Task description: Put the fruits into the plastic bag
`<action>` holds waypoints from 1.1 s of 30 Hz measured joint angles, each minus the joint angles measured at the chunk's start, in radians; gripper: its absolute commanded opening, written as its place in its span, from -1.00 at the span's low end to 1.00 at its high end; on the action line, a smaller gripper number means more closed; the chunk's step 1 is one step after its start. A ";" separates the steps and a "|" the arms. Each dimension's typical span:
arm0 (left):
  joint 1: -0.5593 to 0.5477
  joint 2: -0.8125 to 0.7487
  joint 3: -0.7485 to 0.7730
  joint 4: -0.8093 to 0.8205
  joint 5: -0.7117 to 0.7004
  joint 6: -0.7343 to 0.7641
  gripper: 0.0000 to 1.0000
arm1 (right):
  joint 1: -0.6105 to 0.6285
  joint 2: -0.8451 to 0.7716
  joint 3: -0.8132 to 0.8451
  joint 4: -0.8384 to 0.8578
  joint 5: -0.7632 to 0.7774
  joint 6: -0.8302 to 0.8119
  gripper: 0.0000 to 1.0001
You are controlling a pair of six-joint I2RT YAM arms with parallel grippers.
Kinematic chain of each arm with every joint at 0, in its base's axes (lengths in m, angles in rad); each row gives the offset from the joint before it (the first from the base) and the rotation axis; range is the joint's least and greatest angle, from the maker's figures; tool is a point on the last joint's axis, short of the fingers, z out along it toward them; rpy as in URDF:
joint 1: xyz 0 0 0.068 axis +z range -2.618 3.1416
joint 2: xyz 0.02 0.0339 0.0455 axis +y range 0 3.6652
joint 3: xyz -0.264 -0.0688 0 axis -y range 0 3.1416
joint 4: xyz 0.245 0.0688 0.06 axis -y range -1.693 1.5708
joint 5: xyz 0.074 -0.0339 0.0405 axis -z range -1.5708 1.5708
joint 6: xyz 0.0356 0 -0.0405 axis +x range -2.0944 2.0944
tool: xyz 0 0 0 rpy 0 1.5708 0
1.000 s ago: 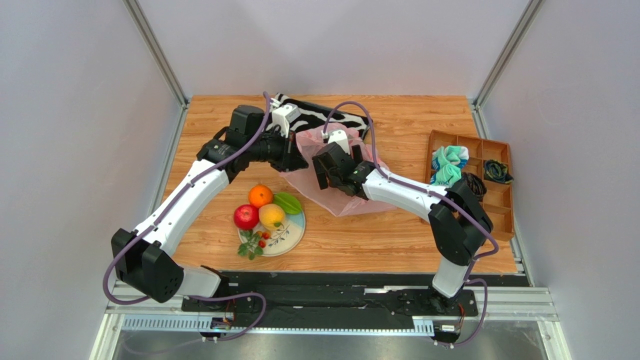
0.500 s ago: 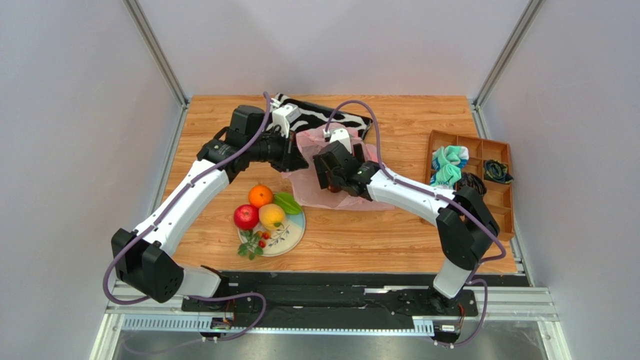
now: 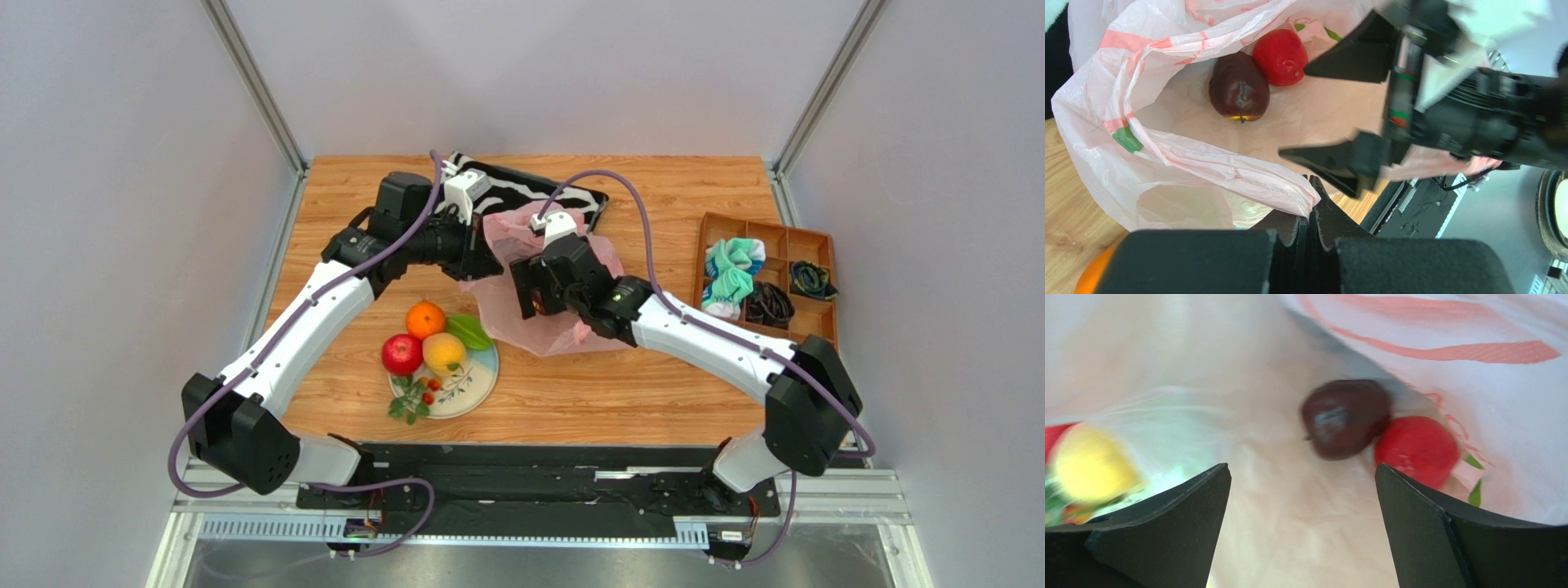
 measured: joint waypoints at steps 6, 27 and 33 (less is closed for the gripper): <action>0.000 0.000 0.000 0.000 -0.004 0.000 -1.00 | 0.036 -0.100 -0.053 0.066 -0.127 -0.031 0.82; 0.000 0.000 0.000 0.000 -0.030 0.000 -1.00 | 0.444 -0.089 -0.159 0.239 -0.038 -0.057 0.67; 0.000 -0.001 0.000 0.000 -0.034 0.000 -1.00 | 0.489 0.090 -0.076 0.244 0.040 -0.030 0.63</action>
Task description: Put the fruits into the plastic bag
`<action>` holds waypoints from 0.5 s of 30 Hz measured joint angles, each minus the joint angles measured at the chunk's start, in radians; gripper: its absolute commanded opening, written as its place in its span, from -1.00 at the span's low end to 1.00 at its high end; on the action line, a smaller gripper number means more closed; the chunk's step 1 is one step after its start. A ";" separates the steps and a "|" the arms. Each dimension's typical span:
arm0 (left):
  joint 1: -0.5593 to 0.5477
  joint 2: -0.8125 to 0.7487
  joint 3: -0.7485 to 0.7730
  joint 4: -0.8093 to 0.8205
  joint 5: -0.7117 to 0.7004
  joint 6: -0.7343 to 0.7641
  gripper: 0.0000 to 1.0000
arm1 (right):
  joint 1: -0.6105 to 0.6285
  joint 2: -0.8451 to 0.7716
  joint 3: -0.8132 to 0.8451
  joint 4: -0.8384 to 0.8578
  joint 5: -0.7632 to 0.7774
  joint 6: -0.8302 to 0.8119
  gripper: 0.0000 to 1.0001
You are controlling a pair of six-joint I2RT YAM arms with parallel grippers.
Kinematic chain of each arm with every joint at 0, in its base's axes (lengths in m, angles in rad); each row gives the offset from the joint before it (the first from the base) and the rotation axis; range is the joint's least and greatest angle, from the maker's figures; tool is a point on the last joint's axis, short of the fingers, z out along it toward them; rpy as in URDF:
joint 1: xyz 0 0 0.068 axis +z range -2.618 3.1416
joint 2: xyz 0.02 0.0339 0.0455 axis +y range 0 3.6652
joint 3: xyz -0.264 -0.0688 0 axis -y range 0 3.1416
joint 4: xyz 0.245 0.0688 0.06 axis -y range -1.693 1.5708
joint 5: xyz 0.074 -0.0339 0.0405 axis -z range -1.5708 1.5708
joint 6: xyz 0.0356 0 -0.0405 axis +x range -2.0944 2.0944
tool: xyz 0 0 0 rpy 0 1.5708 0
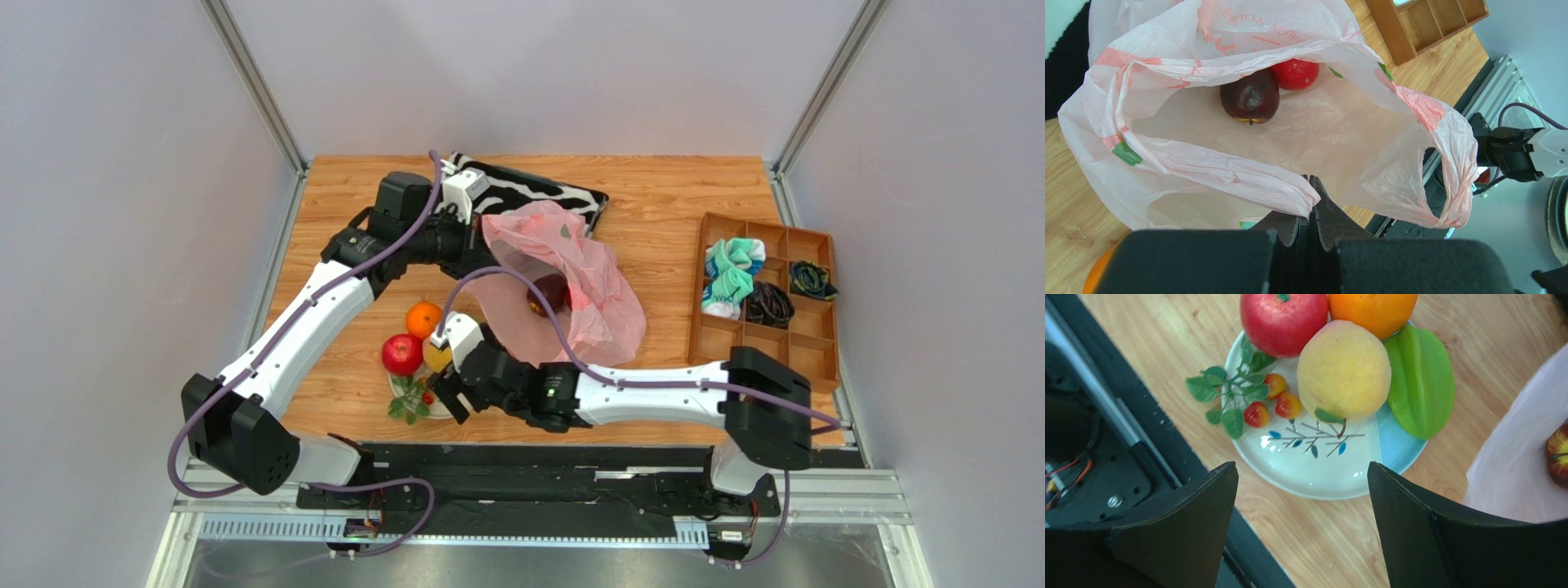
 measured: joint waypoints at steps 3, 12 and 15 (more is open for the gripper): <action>0.000 -0.003 0.000 0.000 -0.001 0.000 -1.00 | -0.003 0.064 0.048 -0.003 0.034 0.005 0.61; 0.000 -0.010 0.000 0.000 -0.008 0.000 -1.00 | -0.006 0.223 0.193 -0.030 0.138 0.005 0.46; 0.000 -0.010 0.000 0.000 -0.008 0.000 -1.00 | -0.010 0.262 0.227 -0.049 0.158 0.006 0.43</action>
